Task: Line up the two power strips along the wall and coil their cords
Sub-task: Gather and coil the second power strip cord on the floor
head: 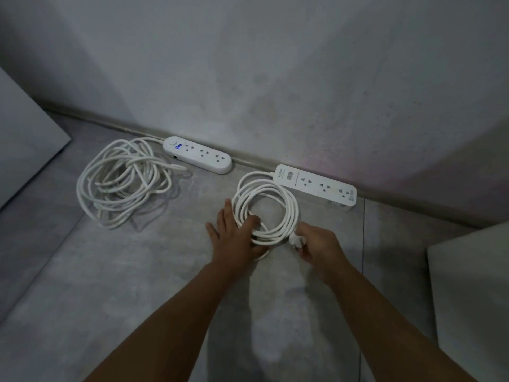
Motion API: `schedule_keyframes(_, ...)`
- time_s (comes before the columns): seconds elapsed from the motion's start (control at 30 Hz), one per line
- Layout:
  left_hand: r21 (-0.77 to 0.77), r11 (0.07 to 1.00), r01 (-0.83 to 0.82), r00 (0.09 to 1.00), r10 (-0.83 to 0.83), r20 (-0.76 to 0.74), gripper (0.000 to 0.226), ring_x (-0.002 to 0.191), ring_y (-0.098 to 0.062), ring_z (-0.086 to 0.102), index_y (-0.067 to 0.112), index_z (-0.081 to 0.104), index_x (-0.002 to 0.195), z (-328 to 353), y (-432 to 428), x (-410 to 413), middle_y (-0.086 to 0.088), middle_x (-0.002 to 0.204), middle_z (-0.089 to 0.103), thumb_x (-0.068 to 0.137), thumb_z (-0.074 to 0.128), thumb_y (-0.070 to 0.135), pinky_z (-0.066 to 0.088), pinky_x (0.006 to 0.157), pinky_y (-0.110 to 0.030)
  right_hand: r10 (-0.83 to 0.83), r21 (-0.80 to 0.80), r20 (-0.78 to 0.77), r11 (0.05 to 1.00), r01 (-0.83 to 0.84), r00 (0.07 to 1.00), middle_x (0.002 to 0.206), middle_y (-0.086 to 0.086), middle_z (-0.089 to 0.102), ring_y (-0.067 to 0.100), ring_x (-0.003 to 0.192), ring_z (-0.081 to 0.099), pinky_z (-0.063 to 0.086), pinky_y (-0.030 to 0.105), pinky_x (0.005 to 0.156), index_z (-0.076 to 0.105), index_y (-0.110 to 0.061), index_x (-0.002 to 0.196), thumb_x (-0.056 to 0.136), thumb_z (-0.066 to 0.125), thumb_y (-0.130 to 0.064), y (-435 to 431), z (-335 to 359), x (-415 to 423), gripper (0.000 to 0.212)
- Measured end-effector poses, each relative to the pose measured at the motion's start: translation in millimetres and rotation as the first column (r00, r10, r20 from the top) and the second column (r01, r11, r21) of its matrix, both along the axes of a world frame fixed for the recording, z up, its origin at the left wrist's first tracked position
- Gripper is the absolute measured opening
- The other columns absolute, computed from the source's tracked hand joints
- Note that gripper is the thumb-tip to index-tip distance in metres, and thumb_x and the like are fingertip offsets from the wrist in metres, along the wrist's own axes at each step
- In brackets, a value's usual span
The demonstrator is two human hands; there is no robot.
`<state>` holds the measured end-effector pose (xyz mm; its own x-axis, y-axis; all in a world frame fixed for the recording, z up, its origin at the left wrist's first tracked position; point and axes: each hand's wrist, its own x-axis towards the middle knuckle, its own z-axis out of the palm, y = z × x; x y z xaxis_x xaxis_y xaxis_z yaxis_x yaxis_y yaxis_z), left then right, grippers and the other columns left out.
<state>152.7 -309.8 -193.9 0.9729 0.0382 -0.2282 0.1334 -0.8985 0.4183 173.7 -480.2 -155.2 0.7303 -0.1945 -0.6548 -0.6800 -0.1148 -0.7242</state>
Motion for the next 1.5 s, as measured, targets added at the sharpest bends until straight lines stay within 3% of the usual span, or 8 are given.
schedule_keyframes(0.17, 0.026, 0.999, -0.024, 0.998, 0.022, 0.056, 0.038, 0.146, -0.033, -0.002, 0.027, 0.055, 0.119, 0, -5, 7, -0.016, 0.159, -0.003, 0.084, 0.062, 0.040, 0.004, 0.114, -0.062, -0.226, 0.457, -0.257, 0.828, 0.325, 0.939, 0.063, 0.002, 0.036, 0.010, 0.050, 0.035, 0.034, 0.014, 0.038, 0.045, -0.013, 0.068, 0.064, 0.052, -0.013, -11, 14, 11, 0.008)
schedule_keyframes(0.4, 0.129, 0.990, 0.055, 0.997, -0.046, -0.069, 0.042, 0.145, -0.039, -0.009, 0.026, 0.048, 0.125, 12, -6, 14, -0.023, 0.156, -0.011, 0.088, 0.058, 0.041, 0.000, 0.112, -0.066, -0.155, 0.504, -0.069, 0.847, 0.168, 0.986, 0.072, 0.009, 0.060, 0.013, 0.056, 0.058, 0.051, 0.023, 0.053, 0.055, -0.009, 0.083, 0.089, 0.059, -0.013, -5, 36, 10, 0.008)
schedule_keyframes(0.6, -0.022, 1.000, 0.011, 0.987, -0.014, -0.160, 0.053, 0.144, -0.037, -0.017, 0.033, 0.053, 0.122, 14, -3, 18, -0.019, 0.156, -0.020, 0.076, 0.069, 0.054, -0.006, 0.112, -0.063, 0.044, 0.273, 0.138, 0.959, -0.081, 0.989, 0.091, 0.016, 0.074, 0.026, 0.078, 0.073, 0.058, 0.031, 0.066, 0.060, 0.001, 0.103, 0.086, 0.069, -0.031, -5, 43, 17, 0.038)
schedule_keyframes(0.77, -0.035, 0.999, -0.031, 0.989, 0.025, -0.143, 0.040, 0.144, -0.040, -0.015, 0.029, 0.054, 0.119, 10, -16, 16, -0.023, 0.155, -0.019, 0.086, 0.059, 0.050, -0.006, 0.112, -0.063, 0.076, 0.206, 0.293, 0.968, -0.140, 0.953, 0.080, 0.017, 0.069, 0.025, 0.071, 0.070, 0.059, 0.038, 0.074, 0.069, -0.007, 0.086, 0.088, 0.067, -0.030, 5, 59, 33, 0.024)
schedule_keyframes(0.87, -0.047, 0.998, -0.035, 0.988, 0.028, -0.149, 0.038, 0.144, -0.040, -0.015, 0.027, 0.053, 0.119, 8, -18, 15, -0.025, 0.154, -0.020, 0.088, 0.057, 0.047, -0.007, 0.111, -0.063, 0.257, -0.006, 0.333, 0.963, -0.271, 0.907, 0.076, 0.014, 0.067, 0.021, 0.066, 0.067, 0.060, 0.037, 0.073, 0.072, -0.006, 0.088, 0.087, 0.069, -0.027, 13, 58, 39, 0.021)
schedule_keyframes(1.03, -0.105, 0.994, 0.008, 0.998, -0.015, -0.067, 0.030, 0.144, -0.038, -0.021, 0.022, 0.054, 0.114, -1, -12, 11, -0.026, 0.154, -0.022, 0.090, 0.057, 0.039, -0.013, 0.110, -0.062, 0.455, -0.230, 0.222, 0.884, -0.408, 0.862, 0.083, 0.010, 0.073, 0.019, 0.071, 0.068, 0.060, 0.037, 0.076, 0.069, -0.009, 0.113, 0.085, 0.072, -0.025, 12, 30, 45, 0.033)
schedule_keyframes(1.3, -0.245, 0.954, 0.172, 0.945, -0.090, 0.314, 0.050, 0.148, -0.028, -0.013, 0.025, 0.044, 0.139, -25, 1, -6, -0.020, 0.159, 0.005, 0.090, 0.046, 0.038, 0.006, 0.116, -0.060, 0.683, -0.698, 0.133, 0.579, -0.421, 0.718, 0.078, -0.008, 0.065, 0.010, 0.072, 0.062, 0.040, 0.024, 0.057, 0.064, -0.026, 0.088, 0.075, 0.073, -0.047, 35, 0, 37, 0.026)
schedule_keyframes(1.5, -0.346, 0.930, 0.125, 0.933, 0.008, 0.360, 0.019, 0.142, -0.034, 0.025, 0.016, 0.053, 0.095, -33, 3, -3, -0.027, 0.135, 0.046, 0.090, 0.051, 0.034, 0.007, 0.120, -0.040, 0.823, -0.692, 0.072, 0.448, -0.566, 0.563, 0.091, 0.003, 0.057, 0.018, 0.083, 0.057, 0.044, 0.033, 0.075, 0.066, -0.017, 0.078, 0.095, 0.049, -0.046, 22, 2, 38, 0.038)
